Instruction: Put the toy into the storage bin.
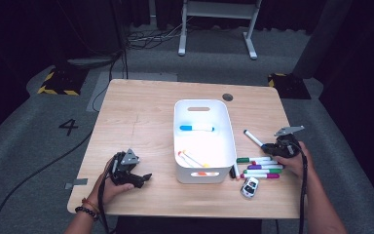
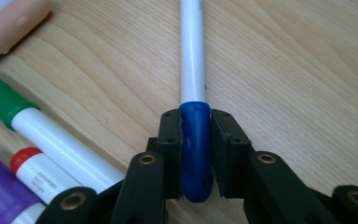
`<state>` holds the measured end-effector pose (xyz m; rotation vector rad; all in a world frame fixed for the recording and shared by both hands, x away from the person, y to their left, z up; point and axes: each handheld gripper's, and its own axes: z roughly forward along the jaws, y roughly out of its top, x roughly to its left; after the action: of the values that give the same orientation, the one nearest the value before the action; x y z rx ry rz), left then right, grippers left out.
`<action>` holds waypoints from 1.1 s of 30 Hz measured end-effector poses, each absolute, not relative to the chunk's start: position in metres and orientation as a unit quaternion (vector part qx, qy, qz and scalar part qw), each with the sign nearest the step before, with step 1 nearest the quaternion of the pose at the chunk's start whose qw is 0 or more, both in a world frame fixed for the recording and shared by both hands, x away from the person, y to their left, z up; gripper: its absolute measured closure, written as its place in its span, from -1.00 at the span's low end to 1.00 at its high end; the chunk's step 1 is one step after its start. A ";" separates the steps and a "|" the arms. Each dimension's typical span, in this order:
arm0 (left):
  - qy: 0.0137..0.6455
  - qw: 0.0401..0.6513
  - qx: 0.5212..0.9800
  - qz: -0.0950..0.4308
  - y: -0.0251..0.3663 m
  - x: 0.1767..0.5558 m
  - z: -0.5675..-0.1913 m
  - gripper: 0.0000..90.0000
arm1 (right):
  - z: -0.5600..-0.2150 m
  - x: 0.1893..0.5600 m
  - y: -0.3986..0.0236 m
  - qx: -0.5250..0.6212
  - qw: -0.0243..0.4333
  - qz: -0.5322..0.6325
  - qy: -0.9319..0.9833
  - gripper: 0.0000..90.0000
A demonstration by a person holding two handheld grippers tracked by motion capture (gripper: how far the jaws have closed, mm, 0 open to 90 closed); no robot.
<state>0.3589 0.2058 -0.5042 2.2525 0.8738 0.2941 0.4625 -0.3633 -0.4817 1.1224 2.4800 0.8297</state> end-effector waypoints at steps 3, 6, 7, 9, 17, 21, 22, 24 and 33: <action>0.337 0.347 0.868 0.113 0.206 0.359 -0.504 -0.67 | -0.482 0.463 -0.364 0.393 0.148 0.291 0.859 0.67; 0.337 0.347 0.868 0.113 0.206 0.359 -0.504 -0.67 | -0.479 0.461 -0.366 0.399 0.151 0.303 0.852 0.67; 0.337 0.346 0.868 0.113 0.206 0.359 -0.504 -0.67 | -0.474 0.458 -0.370 0.398 0.154 0.327 0.843 0.67; 0.337 0.347 0.868 0.113 0.206 0.359 -0.504 -0.67 | -0.471 0.457 -0.372 0.401 0.157 0.334 0.839 0.67; 0.337 0.346 0.868 0.113 0.206 0.359 -0.504 -0.67 | -0.437 0.442 -0.381 0.386 0.168 0.397 0.815 0.67; 0.337 0.346 0.868 0.113 0.206 0.359 -0.504 -0.67 | -0.420 0.435 -0.376 0.370 0.174 0.420 0.810 0.67; 0.337 0.346 0.868 0.113 0.206 0.359 -0.504 -0.67 | -0.416 0.434 -0.375 0.365 0.174 0.426 0.809 0.67; 0.337 0.346 0.868 0.113 0.206 0.359 -0.504 -0.67 | -0.405 0.429 -0.368 0.351 0.175 0.441 0.808 0.67; 0.337 0.347 0.868 0.114 0.206 0.359 -0.504 -0.67 | -0.375 0.413 -0.333 0.288 0.168 0.471 0.816 0.67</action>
<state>0.3588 0.2058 -0.5042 2.2519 0.8746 0.2958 0.4129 -0.3332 -0.3752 0.8188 2.3218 1.3401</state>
